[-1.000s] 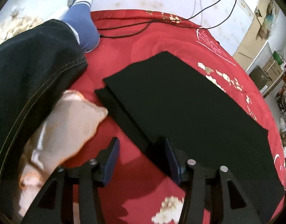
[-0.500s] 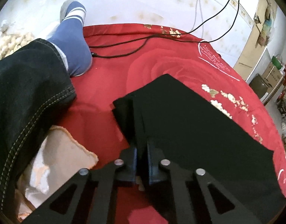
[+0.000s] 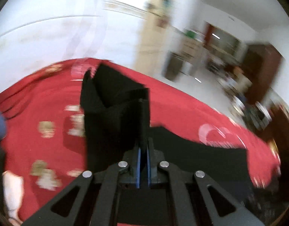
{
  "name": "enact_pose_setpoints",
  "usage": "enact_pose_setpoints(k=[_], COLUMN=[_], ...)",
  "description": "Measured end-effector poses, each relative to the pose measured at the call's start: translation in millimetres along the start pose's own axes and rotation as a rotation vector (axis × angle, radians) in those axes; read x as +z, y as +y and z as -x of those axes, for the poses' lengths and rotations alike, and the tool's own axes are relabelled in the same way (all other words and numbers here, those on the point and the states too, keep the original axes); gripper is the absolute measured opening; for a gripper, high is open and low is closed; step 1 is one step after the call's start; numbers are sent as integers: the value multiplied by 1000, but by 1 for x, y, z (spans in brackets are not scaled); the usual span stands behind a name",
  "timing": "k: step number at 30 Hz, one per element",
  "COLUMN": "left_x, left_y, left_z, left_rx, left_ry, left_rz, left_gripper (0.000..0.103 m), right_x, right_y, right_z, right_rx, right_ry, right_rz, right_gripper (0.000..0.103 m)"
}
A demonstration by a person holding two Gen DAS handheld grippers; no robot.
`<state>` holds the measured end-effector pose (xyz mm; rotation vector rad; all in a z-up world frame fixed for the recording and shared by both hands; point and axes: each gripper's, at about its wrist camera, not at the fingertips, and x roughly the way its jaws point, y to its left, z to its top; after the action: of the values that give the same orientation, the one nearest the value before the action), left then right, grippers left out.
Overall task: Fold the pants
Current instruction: 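Close both grippers on the black pants edge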
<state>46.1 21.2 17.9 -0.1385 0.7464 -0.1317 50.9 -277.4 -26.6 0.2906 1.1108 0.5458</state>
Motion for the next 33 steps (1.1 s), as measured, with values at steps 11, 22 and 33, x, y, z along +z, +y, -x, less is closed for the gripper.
enact_pose_setpoints(k=[11, 22, 33], left_x=[-55, -25, -45], left_y=[-53, 29, 64], left_z=[-50, -22, -52], left_rx=[-260, 88, 166], left_ry=[337, 201, 313], left_rz=[-43, 120, 215], left_gripper=[14, 28, 30], right_x=[8, 25, 36], right_y=[-20, -32, -49], right_z=[3, -32, -56], right_rx=[20, 68, 131], right_ry=[-3, 29, -18], right_rz=[-99, -151, -207], right_gripper=[53, 53, 53])
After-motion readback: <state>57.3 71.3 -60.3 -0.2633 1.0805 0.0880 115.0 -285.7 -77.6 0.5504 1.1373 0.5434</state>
